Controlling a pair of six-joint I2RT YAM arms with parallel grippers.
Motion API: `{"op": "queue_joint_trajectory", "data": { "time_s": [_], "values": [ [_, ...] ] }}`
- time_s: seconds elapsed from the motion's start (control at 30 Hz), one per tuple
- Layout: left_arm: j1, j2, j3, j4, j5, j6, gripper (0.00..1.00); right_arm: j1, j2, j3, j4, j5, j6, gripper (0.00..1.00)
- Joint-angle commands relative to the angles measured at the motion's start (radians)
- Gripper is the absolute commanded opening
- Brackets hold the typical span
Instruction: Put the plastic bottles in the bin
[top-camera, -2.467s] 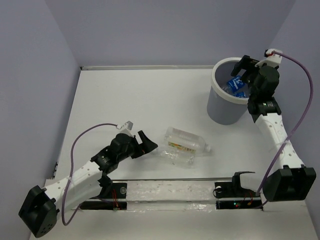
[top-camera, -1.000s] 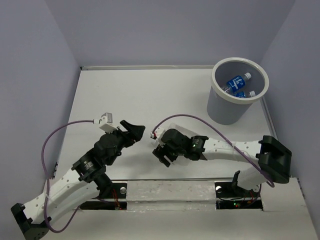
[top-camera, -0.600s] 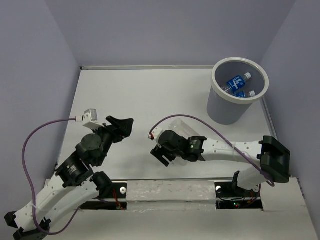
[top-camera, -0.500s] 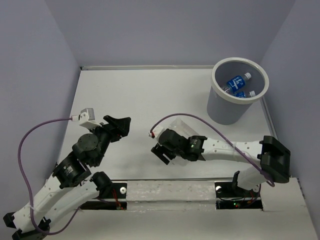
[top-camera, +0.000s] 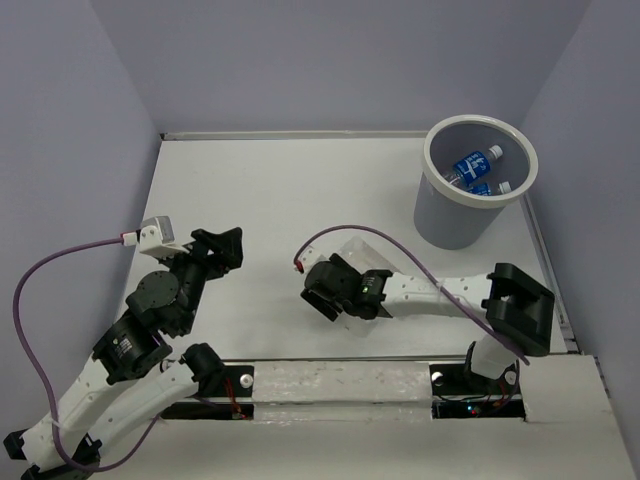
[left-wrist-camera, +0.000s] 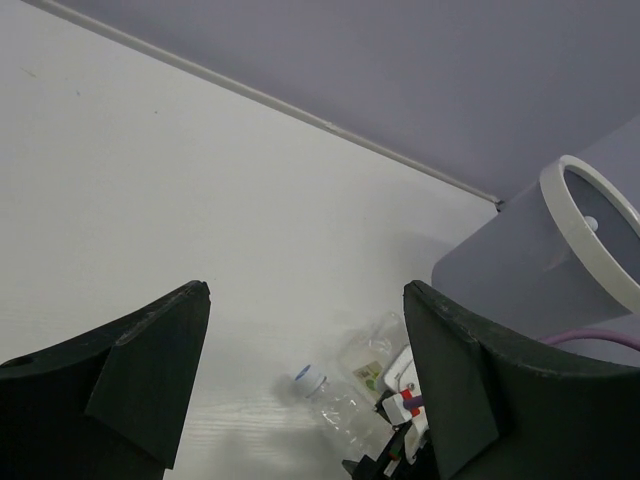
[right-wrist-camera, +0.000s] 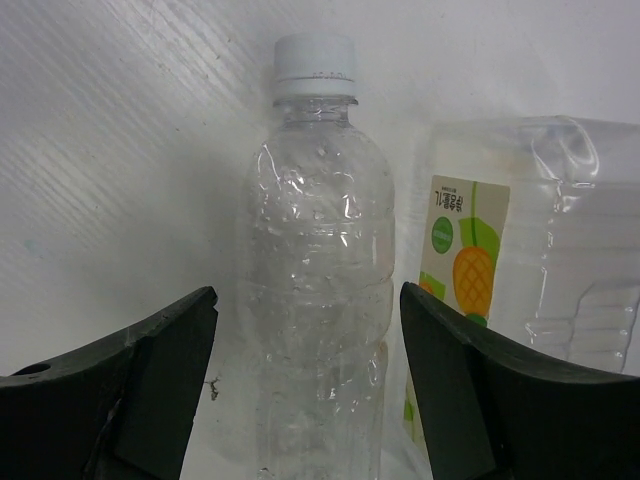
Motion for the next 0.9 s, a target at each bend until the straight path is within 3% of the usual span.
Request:
{"op": "queue_joint_trajectory", "data": {
  "time_s": [0.0, 0.3, 0.37, 0.4, 0.43, 0.5, 0.73, 0.87],
  "values": [
    [-0.003, -0.005, 0.002, 0.035, -0.060, 0.054, 0.88, -0.005, 0.038, 0.027, 0.050, 0.000, -0.004, 0.79],
    [-0.003, 0.008, -0.038, 0.057, -0.049, 0.057, 0.88, -0.005, 0.144, 0.079, 0.163, -0.084, -0.024, 0.76],
    [-0.002, 0.009, -0.038, 0.052, -0.053, 0.060, 0.88, -0.005, 0.162, 0.102, 0.173, -0.083, -0.029, 0.70],
    [-0.002, 0.009, -0.038, 0.049, -0.058, 0.060, 0.88, -0.005, 0.170, 0.125, 0.176, -0.080, -0.030, 0.59],
    [-0.002, 0.005, -0.038, 0.049, -0.061, 0.061, 0.88, -0.005, 0.168, 0.134, 0.179, -0.077, -0.029, 0.55],
    [0.000, -0.006, -0.041, 0.049, -0.064, 0.066, 0.88, -0.005, 0.152, 0.151, 0.185, -0.066, -0.030, 0.50],
    [0.029, -0.009, -0.050, 0.070, -0.008, 0.081, 0.88, -0.066, -0.051, 0.262, 0.220, 0.032, -0.093, 0.48],
    [0.046, 0.020, -0.047, 0.070, 0.032, 0.091, 0.88, -0.255, -0.245, 0.311, 0.304, 0.092, -0.167, 0.45]
  ]
}}
